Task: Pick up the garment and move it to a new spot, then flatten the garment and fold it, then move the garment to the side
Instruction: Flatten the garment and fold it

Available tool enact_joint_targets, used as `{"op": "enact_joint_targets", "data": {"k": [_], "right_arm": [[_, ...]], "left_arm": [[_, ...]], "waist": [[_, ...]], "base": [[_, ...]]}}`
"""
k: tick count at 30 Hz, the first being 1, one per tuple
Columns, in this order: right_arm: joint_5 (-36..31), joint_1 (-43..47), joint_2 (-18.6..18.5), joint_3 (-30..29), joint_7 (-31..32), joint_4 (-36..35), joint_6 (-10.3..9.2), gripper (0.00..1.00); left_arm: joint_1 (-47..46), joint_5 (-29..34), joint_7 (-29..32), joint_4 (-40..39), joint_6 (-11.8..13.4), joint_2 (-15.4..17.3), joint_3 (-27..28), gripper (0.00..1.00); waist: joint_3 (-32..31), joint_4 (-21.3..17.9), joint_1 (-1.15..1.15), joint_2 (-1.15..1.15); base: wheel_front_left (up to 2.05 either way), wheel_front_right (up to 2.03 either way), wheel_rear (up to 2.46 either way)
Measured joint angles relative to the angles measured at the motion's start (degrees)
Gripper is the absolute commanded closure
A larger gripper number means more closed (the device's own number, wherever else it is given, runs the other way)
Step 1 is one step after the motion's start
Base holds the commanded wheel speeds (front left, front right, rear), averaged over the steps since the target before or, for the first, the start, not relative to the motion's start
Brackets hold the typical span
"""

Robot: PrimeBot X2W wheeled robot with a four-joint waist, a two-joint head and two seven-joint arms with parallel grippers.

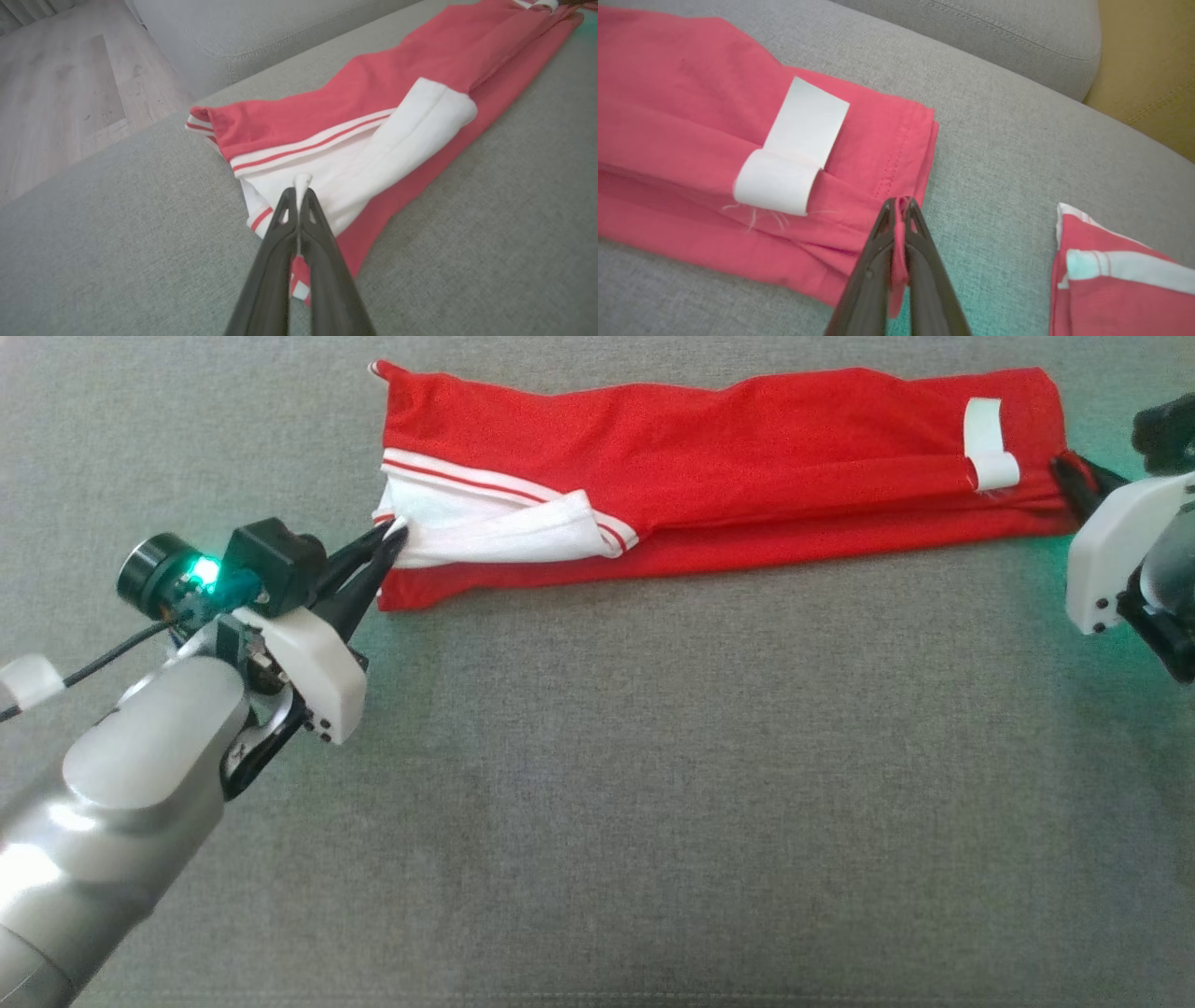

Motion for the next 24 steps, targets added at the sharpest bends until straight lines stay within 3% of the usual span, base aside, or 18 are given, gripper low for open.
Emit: {"op": "enact_joint_targets", "data": {"k": [3, 4, 5, 6, 10, 15, 20, 24], "right_arm": [[0.41, -0.02, 0.05, 1.16, 0.15, 0.23, 0.0, 1.0], [0.71, -0.02, 0.09, 1.38, 0.07, 0.29, 0.0, 0.91], [1.11, -0.03, 0.2, 1.38, -0.12, 0.48, 0.0, 0.0], [1.56, -0.03, 0.3, 1.41, -0.2, 0.62, 0.0, 0.0], [4.31, -0.15, 0.53, 0.01, -3.26, 1.1, 0.0, 0.0], [12.92, -1.16, 3.83, -7.01, -11.9, -0.48, 0.0, 0.0], [14.4, -1.36, 8.59, -10.69, -19.57, -2.05, 0.0, 0.0], [12.91, -0.31, 11.78, -14.54, -20.47, -3.16, 0.0, 0.0]], "left_arm": [[-0.01, -0.04, 2.55, 1.8, 0.01, -0.27, -0.51, 1.0], [0.03, -0.04, 2.77, 2.41, 0.12, -0.27, -0.94, 0.96], [0.2, -0.03, 2.36, 2.74, 0.79, -0.32, -1.02, 0.57], [0.39, -0.03, 1.53, 3.11, 1.58, -0.52, -0.96, 0.0], [1.04, -0.2, -3.43, 4.52, 4.1, -2.29, 0.91, 0.0], [1.15, -2.4, -10.34, 5.33, 7.88, -5.77, 6.66, 0.0], [4.99, -2.02, -11.21, -2.61, 11.92, -8.36, 19.89, 0.0], [10.34, 1.58, -11.45, -8.93, 12.81, -9.31, 27.78, 0.0]], "waist": [[-0.22, -0.25, 0.0, 0.0], [-0.36, -0.33, 0.0, 0.0], [-0.51, -0.42, 0.0, 0.0], [-0.69, -0.5, 0.0, 0.0], [-1.77, -0.75, 0.0, 0.0], [-3.93, -1.13, 0.0, 0.0], [-6.72, -2.01, -0.01, 0.0], [-8.38, -2.62, -0.01, 0.0]], "base": [[0.0, 0.0, 0.0], [0.0, 0.0, 0.0], [0.0, 0.0, 0.0], [0.0, 0.0, 0.0], [0.0, 0.0, 0.0], [0.0, 0.0, 0.0], [0.0, 0.0, 0.0], [0.0, 0.0, 0.0]]}}
